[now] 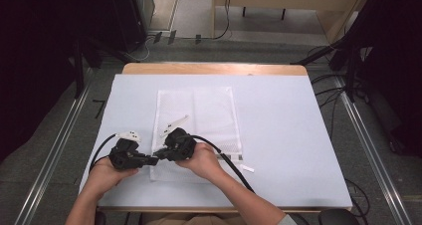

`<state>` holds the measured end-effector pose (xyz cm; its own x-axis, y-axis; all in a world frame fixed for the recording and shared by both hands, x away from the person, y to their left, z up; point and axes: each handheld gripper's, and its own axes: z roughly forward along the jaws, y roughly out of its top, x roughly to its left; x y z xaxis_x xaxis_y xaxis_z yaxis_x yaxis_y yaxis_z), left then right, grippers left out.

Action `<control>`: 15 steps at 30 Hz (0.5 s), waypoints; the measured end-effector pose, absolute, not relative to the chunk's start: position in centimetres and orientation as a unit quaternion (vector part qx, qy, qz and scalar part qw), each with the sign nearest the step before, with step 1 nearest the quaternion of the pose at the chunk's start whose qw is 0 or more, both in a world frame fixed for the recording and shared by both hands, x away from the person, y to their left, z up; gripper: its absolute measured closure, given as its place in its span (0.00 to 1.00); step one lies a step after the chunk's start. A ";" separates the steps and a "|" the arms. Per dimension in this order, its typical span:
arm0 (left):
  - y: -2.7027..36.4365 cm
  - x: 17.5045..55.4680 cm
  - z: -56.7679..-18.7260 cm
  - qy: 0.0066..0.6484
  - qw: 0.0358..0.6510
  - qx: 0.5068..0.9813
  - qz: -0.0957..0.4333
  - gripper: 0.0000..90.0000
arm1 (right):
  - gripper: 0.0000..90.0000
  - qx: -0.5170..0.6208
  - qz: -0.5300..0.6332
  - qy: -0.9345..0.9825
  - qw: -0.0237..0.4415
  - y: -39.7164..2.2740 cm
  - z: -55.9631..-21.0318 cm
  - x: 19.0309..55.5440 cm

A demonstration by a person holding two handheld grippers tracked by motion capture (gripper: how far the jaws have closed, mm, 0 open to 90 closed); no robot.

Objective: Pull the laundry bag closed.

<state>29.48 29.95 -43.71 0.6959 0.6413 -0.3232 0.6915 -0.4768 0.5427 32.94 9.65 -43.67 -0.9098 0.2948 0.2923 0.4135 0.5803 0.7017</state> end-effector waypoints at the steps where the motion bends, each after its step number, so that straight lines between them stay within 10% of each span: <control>1: 30.0 29.4 -43.6 0.391 0.332 0.858 -0.032 0.99 | 0.98 -0.198 -0.413 -0.886 0.071 9.6 -43.7 33.0; 15: 29.8 29.5 -43.9 0.388 0.321 0.863 -0.041 0.99 | 0.98 -0.187 -0.406 -0.893 0.062 9.2 -43.6 32.7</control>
<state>29.55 29.83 -43.94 0.6963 0.6431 -0.3187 0.6952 -0.4939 0.5222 32.65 9.17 -43.63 -0.9226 0.2836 0.2615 0.3835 0.6011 0.7011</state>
